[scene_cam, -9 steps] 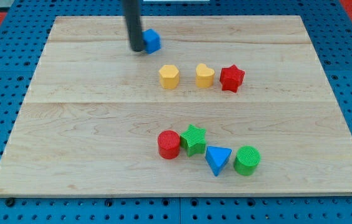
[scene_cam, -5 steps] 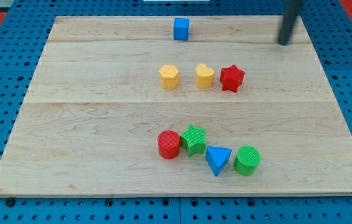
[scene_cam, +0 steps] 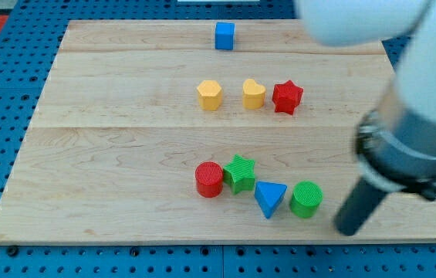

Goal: Move the red circle towards center left

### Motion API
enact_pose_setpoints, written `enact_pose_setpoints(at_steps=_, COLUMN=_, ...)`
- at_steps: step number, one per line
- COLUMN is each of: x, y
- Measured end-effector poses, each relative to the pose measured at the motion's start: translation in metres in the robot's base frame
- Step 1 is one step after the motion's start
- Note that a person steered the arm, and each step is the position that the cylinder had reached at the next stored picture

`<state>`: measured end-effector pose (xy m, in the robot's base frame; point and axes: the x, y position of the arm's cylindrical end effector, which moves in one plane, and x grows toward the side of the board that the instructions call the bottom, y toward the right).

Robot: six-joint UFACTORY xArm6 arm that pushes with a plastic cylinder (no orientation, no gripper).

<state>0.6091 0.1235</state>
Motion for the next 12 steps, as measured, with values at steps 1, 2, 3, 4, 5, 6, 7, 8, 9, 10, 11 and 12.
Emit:
enact_pose_setpoints(at_steps=1, x=0.005, y=-0.076)
enact_pose_setpoints(at_steps=2, x=0.006, y=-0.144)
enact_pose_setpoints(at_steps=3, x=0.006, y=-0.19)
enact_pose_setpoints(at_steps=4, x=0.006, y=-0.193)
enact_pose_setpoints(at_steps=5, x=0.004, y=-0.193)
enact_pose_setpoints(at_steps=6, x=0.003, y=-0.193)
enact_pose_setpoints(at_steps=7, x=0.003, y=-0.205)
enact_pose_setpoints(at_steps=8, x=-0.014, y=-0.213)
enact_pose_setpoints(at_steps=9, x=-0.021, y=-0.194)
enact_pose_setpoints(at_steps=10, x=-0.008, y=-0.151)
enact_pose_setpoints(at_steps=11, x=-0.023, y=-0.121)
enact_pose_setpoints(at_steps=12, x=-0.054, y=-0.117)
